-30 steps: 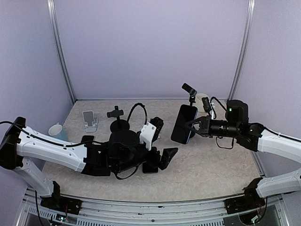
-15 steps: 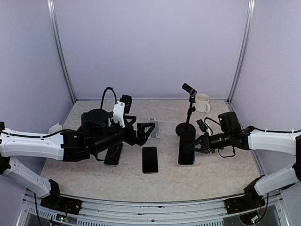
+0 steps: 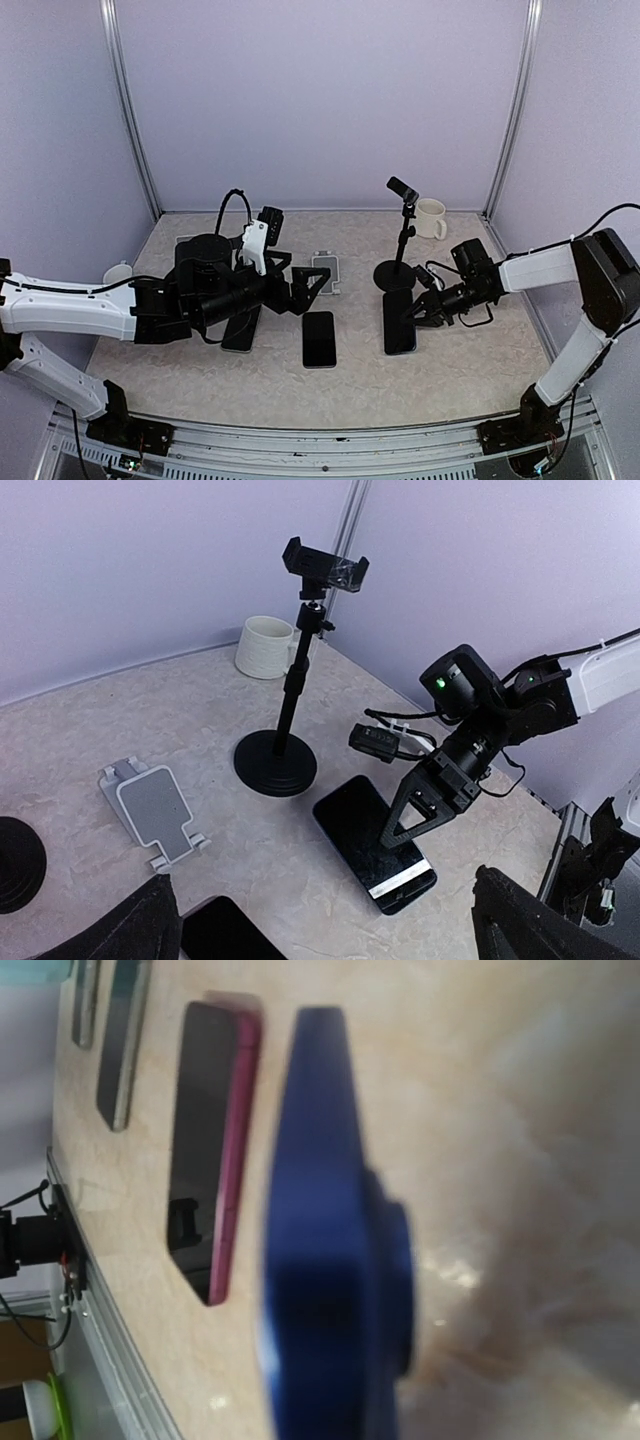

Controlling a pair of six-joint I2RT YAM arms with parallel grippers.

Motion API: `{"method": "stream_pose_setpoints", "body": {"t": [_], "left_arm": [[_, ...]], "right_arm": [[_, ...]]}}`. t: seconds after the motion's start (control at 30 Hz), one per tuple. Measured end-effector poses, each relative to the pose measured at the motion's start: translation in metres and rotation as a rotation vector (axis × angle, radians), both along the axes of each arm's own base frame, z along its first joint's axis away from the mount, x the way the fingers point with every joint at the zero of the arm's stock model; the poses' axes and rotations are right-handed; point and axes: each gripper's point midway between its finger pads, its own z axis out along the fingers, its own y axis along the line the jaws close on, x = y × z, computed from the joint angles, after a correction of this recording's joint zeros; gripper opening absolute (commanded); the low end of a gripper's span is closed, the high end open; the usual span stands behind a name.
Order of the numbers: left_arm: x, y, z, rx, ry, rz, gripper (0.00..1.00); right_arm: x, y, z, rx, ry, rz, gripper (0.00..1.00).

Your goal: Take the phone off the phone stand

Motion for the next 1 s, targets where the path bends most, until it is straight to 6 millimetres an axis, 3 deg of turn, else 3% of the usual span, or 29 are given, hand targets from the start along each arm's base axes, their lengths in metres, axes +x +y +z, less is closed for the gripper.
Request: {"method": "stream_pose_setpoints", "body": {"t": [0.2, 0.33, 0.93, 1.0], "left_arm": [[0.003, 0.004, -0.01, 0.015, 0.012, 0.006, 0.99], [0.003, 0.006, -0.015, 0.021, 0.021, 0.005, 0.99], [0.011, 0.017, -0.022, 0.017, 0.035, 0.033, 0.99], [0.012, 0.017, -0.022, 0.016, 0.036, 0.037, 0.99]], "right_arm": [[0.0, -0.002, -0.02, -0.001, 0.058, 0.009, 0.0], [0.004, -0.001, -0.023, 0.021, 0.076, 0.016, 0.03], [0.018, -0.016, -0.04, -0.018, 0.073, -0.015, 0.4], [0.019, -0.017, -0.04, -0.026, 0.069, -0.018, 0.48]]}}
